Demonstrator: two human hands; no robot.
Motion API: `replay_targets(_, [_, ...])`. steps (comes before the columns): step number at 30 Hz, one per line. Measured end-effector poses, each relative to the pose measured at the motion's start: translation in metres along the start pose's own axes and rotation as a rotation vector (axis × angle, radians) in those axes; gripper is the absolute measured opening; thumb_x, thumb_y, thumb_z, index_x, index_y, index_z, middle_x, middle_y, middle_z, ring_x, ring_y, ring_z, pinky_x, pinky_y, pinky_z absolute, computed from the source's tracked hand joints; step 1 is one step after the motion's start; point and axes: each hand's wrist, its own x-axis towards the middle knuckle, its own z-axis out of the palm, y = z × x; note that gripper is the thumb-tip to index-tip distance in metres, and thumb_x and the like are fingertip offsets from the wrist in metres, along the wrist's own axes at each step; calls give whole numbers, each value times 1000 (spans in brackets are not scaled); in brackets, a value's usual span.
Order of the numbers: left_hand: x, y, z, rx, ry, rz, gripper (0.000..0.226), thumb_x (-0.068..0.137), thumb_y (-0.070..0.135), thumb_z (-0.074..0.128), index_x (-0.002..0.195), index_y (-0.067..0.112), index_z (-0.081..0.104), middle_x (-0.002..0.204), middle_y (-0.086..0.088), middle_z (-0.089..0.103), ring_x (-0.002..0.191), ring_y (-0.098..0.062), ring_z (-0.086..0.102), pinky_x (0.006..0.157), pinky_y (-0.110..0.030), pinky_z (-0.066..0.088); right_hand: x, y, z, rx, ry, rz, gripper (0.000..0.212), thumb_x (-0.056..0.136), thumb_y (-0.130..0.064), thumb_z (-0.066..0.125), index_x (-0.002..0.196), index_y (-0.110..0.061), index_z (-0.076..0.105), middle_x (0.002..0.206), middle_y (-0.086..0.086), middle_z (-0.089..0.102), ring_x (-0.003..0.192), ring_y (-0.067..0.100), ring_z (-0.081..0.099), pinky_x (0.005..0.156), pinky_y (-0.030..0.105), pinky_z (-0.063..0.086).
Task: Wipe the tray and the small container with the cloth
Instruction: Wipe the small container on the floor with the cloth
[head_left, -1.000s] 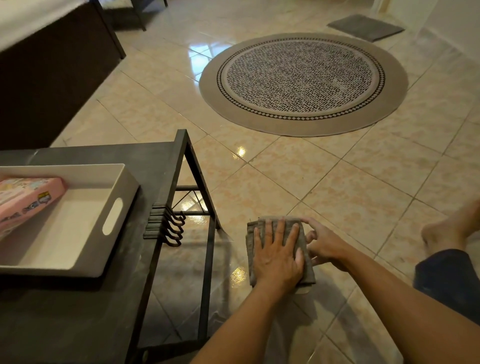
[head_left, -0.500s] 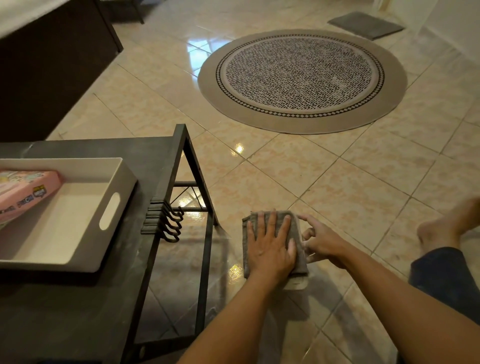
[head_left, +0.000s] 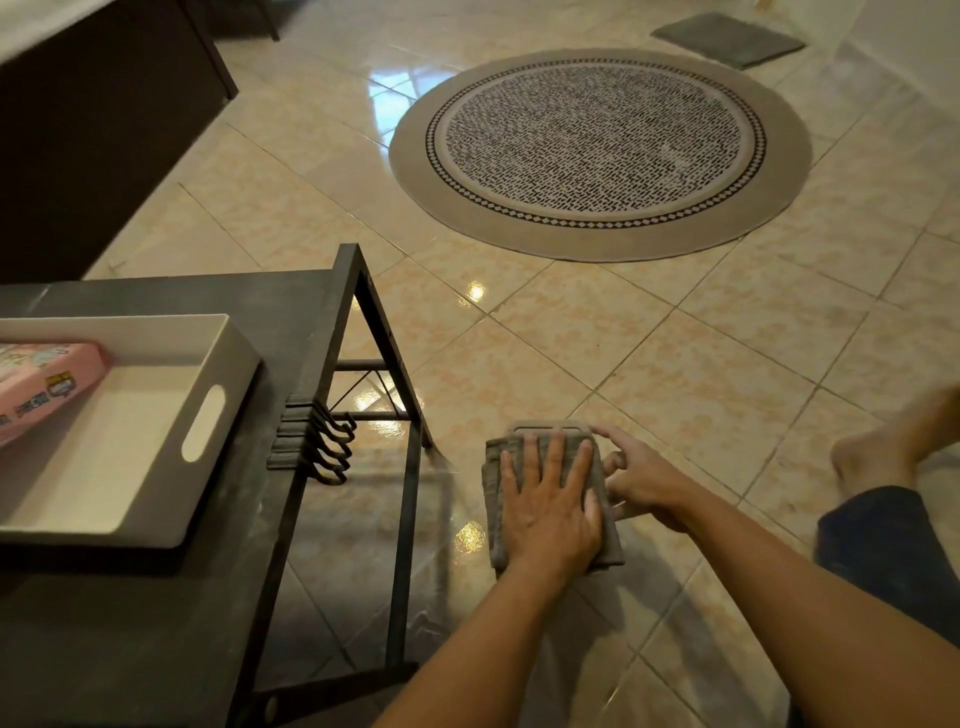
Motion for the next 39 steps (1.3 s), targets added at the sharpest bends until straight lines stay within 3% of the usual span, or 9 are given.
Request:
replay_targets(5, [9,-19,-5,-17,39,-58,64,98,49,15,152,35,-15,159,-3,-30,143,-26,-33,116,-52,-19,0,1,1,-8,11,-7,83,84,20,51,147,-33,36,85,13,52,68,21,59,65,44,63])
replay_targets(9, [-1,-8,-1,1,3,-7,63,96,49,10,151,35,-18,159,-4,-29,142,-28,-34,116,-54,-17,-1,-1,1,-14,-1,3,86,81,22,50,144,-36,38,89,16,54,74,26,61,73,57,61])
replay_targets(12, [13,-8,-3,14,25,57,62,98,48,12,152,35,-14,160,-4,-26,144,-28,-30,116,-53,-18,-1,-1,3,-10,-9,-4,85,82,22,50,144,-36,37,86,14,55,72,24,62,73,54,62])
replay_targets(17, [-12,-10,1,-41,35,-157,65,95,50,8,150,31,-22,155,-8,-36,139,-30,-38,114,-51,-22,-2,3,2,-9,16,-4,82,85,19,53,146,-33,37,84,13,53,67,21,60,70,49,63])
replay_targets(22, [-11,0,6,6,20,23,63,98,47,14,152,31,-15,160,-6,-25,144,-28,-30,116,-51,-19,-3,2,2,-1,0,-5,83,83,20,54,143,-33,39,85,12,53,68,21,60,70,51,62])
replay_targets(26, [-17,-21,0,-58,26,-154,68,90,52,2,150,31,-22,155,-7,-35,142,-28,-34,114,-50,-22,-4,0,5,-14,21,-5,82,85,19,54,145,-35,38,87,14,53,70,21,63,65,43,63])
replay_targets(31, [-22,0,5,-3,-6,38,66,98,50,17,153,32,-15,161,-4,-26,143,-25,-33,116,-52,-19,-5,-2,3,-19,0,6,88,81,21,56,147,-33,35,91,16,56,71,24,61,72,53,61])
replay_targets(36, [-27,-15,3,-22,18,-91,67,97,54,16,151,34,-18,158,0,-31,142,-23,-35,114,-54,-20,-3,0,4,-3,20,10,83,85,20,53,146,-34,37,87,13,53,66,21,61,73,55,62])
replay_targets(39, [-46,3,10,-17,-36,-10,68,97,56,16,150,35,-21,158,0,-33,141,-23,-37,113,-54,-22,-2,0,3,6,1,13,86,81,20,57,145,-33,37,90,16,53,71,26,61,74,58,61])
